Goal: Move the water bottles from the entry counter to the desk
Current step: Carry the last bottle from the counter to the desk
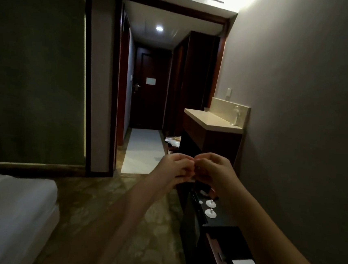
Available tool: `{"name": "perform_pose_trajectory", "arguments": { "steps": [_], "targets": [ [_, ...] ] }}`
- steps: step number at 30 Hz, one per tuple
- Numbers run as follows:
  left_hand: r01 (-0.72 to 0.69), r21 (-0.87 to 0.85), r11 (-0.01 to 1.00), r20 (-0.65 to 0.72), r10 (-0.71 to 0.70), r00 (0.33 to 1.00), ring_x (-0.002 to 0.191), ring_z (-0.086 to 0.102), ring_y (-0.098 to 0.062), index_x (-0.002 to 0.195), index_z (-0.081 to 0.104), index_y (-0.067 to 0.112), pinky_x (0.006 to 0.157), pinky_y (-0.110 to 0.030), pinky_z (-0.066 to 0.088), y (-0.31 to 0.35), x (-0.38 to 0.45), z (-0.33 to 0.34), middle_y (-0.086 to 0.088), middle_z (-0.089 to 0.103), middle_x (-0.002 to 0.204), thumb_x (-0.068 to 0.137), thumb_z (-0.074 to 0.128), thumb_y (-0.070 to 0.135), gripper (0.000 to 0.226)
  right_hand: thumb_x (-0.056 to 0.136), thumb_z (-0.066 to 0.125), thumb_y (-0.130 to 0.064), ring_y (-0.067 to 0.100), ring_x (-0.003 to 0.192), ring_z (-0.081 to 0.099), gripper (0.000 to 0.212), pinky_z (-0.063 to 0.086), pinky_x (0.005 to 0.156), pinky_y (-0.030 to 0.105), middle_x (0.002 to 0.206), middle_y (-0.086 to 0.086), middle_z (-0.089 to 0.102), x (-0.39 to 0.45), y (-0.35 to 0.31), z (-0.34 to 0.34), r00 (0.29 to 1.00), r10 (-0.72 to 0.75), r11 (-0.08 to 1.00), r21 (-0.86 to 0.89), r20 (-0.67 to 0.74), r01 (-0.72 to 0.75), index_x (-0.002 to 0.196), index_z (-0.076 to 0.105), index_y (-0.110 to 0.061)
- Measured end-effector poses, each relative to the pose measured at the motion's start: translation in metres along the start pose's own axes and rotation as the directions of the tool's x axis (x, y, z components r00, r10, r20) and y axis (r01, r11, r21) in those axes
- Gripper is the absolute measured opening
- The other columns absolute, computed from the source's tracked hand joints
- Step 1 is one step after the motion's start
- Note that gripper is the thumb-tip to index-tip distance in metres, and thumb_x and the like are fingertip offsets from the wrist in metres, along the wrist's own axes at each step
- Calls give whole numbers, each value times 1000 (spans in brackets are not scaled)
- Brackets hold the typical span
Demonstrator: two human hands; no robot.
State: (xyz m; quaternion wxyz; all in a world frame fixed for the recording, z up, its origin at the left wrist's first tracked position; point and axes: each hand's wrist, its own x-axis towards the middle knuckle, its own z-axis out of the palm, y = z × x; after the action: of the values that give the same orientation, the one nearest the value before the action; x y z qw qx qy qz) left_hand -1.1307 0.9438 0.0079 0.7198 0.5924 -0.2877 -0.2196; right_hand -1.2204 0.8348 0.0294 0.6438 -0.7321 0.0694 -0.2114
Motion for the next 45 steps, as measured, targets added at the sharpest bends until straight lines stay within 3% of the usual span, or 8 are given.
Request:
{"name": "perform_pose_trajectory", "arguments": {
  "steps": [9,12,17,24,30,33,37,45],
  "targets": [
    [21,-43,999,46,-19,999,71,65,-17,97,62,8,73,-27,53,-3,247,-55,-6,65,77,87,56,7,11,89,56,-8,14,70,65,15,51,55,17,81,9,65,238,37,-25,1000,10,1000,30,-26,-10,99,62,0],
    [32,-54,998,83,-27,996,80,62,-22,104,60,4,78,-31,51,-16,328,-72,-9,63,83,87,57,9,18,88,57,-10,15,71,65,12,51,60,20,80,8,66,317,60,-33,996,14,1000,19,-84,-12,96,64,-4],
    [48,-97,994,193,-29,981,64,61,-14,80,64,14,57,-22,48,-40,481,-80,-2,64,67,88,54,13,13,87,59,-13,25,85,66,13,53,78,34,92,18,69,445,98,-55,960,-6,1000,28,-281,15,96,67,-6],
    [64,-86,994,346,-31,938,66,69,-16,81,67,13,63,-25,53,-74,665,-55,-2,72,65,85,58,7,12,85,60,-12,16,75,65,7,51,66,25,81,7,68,587,137,-130,874,52,999,14,-483,-51,83,66,-14],
    [79,-77,994,498,-31,867,77,72,-14,85,67,14,60,-21,54,-114,800,-23,-4,75,77,82,62,9,7,84,60,-10,18,81,64,6,49,72,29,86,9,67,699,183,-209,828,54,999,32,-558,-43,89,63,-11],
    [87,-72,994,482,-41,875,81,71,-14,84,69,14,66,-23,54,-137,870,-5,-3,75,79,85,59,8,11,84,59,-7,23,86,63,6,49,72,30,89,12,65,761,208,-248,815,54,998,48,-577,-32,87,63,-11],
    [149,-58,987,446,-108,888,72,69,-14,81,68,13,68,-25,54,-154,952,17,-3,72,72,87,55,5,16,85,57,-4,16,69,60,12,48,60,24,78,6,62,843,229,-296,813,93,996,66,-574,-68,80,60,-14],
    [101,-44,994,424,-73,903,81,69,-17,80,66,11,74,-26,52,-168,1115,41,-4,69,78,88,53,7,16,86,59,-9,12,72,61,4,54,71,31,87,5,62,987,264,-370,760,123,991,40,-638,-127,86,59,-13]
  ]
}}
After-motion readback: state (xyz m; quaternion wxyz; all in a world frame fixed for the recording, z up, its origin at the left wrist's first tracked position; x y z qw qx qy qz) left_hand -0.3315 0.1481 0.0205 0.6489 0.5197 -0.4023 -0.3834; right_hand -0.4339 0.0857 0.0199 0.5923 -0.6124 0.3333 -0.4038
